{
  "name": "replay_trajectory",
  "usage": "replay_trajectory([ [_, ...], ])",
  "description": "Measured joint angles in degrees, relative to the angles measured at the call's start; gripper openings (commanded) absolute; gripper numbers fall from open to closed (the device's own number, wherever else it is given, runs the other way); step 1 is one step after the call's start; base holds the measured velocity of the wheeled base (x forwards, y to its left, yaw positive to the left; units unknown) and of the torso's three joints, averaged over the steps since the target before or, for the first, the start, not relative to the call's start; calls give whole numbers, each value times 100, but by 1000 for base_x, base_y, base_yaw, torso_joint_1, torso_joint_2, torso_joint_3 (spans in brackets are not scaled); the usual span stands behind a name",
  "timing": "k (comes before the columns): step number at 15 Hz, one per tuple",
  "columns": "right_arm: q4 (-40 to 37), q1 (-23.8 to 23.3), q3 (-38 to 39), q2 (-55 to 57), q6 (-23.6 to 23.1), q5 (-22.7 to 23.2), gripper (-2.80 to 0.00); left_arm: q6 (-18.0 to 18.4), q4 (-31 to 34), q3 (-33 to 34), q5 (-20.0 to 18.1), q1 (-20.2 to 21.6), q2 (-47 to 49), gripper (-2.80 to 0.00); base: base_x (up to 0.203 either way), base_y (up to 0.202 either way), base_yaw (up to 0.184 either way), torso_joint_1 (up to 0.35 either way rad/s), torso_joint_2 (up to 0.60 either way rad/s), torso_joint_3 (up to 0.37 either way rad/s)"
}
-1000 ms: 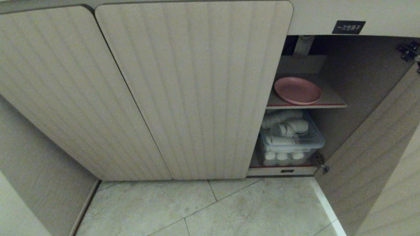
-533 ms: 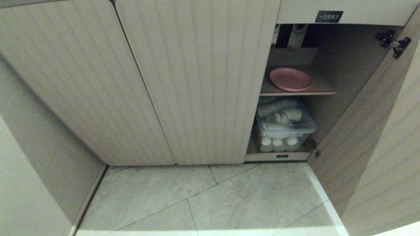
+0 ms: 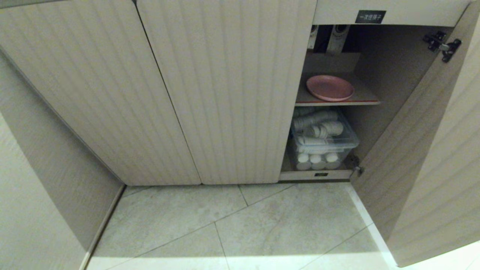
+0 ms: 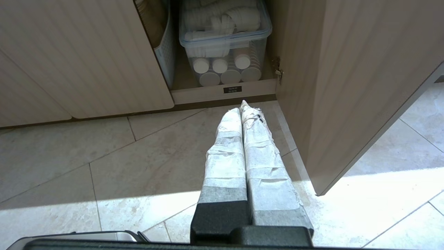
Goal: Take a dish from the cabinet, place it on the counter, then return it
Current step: Close the cabinet door
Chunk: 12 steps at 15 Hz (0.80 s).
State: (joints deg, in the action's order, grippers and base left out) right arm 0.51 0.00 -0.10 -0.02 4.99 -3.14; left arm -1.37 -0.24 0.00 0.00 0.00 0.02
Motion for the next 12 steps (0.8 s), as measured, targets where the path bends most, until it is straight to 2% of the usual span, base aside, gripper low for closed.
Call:
replay_trajectory([
  [12,0,0,0,0,0,1,-280,0,0,0,-2,0,0,-280,0,0,0,0,0,0],
])
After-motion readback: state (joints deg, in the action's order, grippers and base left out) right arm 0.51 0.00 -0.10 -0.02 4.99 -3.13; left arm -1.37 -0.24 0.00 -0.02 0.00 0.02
